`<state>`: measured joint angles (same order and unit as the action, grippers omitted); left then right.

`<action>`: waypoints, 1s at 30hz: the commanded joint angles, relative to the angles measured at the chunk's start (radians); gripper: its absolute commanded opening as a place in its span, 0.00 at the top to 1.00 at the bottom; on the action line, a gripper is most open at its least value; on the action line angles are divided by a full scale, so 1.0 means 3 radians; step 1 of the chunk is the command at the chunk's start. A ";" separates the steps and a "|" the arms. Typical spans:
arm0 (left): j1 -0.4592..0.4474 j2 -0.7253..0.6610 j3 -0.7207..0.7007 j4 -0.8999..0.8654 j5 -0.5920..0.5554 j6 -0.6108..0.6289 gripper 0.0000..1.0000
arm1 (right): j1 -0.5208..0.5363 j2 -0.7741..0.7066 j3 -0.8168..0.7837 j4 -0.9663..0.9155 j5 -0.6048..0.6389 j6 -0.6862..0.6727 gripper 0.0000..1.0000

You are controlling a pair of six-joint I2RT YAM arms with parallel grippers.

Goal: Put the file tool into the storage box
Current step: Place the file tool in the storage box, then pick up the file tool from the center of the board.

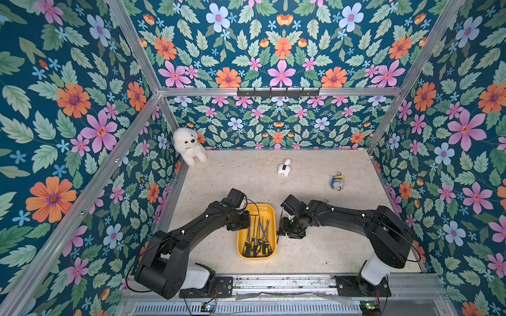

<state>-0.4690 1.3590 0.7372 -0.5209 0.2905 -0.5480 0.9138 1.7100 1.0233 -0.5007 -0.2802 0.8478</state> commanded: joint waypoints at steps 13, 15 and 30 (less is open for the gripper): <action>0.0014 -0.0222 0.0209 -0.0339 -0.0149 0.0006 0.69 | 0.0131 0.0384 0.0369 -0.0161 -0.0002 -0.0052 0.46; 0.0019 -0.0227 0.0226 -0.0369 -0.0161 0.0016 0.69 | 0.0144 0.0409 0.0388 -0.0216 0.0013 -0.0060 0.47; 0.0088 -0.0316 0.0350 -0.0483 -0.0181 0.0030 0.68 | 0.0167 0.0558 0.0506 -0.0863 0.0367 -0.0126 0.65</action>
<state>-0.4446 1.2713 0.8387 -0.6479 0.2390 -0.5472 0.9672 1.8786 1.1915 -0.6556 -0.2375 0.8165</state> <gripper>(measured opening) 0.316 0.358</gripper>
